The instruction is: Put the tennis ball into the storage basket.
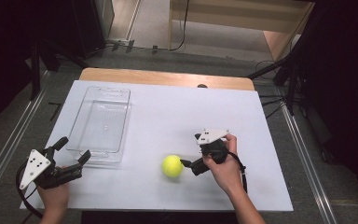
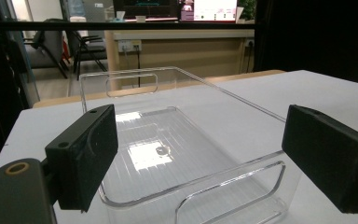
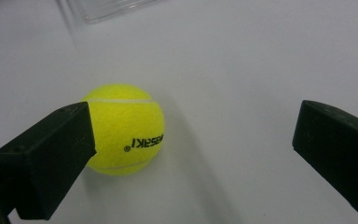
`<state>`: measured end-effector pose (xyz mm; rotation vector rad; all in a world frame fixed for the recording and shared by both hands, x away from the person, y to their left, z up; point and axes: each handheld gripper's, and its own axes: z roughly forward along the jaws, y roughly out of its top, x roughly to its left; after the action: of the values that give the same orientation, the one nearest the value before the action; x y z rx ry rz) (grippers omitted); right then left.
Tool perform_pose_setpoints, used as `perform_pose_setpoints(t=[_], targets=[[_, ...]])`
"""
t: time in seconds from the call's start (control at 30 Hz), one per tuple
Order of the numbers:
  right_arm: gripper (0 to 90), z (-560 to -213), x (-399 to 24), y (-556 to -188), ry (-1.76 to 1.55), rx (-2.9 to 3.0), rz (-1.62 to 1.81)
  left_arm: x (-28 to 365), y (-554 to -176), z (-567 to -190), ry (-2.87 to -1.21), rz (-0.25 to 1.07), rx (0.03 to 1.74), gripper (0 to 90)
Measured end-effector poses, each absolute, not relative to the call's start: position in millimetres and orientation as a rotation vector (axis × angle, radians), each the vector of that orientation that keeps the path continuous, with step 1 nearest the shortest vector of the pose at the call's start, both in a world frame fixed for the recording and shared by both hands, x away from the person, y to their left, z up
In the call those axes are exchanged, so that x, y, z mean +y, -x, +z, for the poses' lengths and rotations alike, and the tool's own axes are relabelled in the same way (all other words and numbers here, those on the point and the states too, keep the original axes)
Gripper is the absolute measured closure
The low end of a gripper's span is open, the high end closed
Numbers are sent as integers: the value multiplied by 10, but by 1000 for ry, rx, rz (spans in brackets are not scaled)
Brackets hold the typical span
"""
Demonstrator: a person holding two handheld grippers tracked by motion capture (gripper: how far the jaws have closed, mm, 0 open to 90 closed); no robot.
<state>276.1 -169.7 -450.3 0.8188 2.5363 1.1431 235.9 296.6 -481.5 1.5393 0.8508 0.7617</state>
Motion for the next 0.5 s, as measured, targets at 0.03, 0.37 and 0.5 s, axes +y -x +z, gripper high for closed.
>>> perform_pose_setpoints(t=[0.03, 0.37, 0.5], targets=[[0, -4507, -1681, -2766, -820, 2541, 1138, 2966, -2359, -4815, -1539, 762, 851, 111], [0, -4544, -1561, -2797, -793, 2623, 1073, 2966, -2360, -4816, -1538, 761, 849, 111], [0, -4569, -1523, -2806, -787, 2652, 1045, 2966, -2360, -4816, -1539, 761, 849, 111]])
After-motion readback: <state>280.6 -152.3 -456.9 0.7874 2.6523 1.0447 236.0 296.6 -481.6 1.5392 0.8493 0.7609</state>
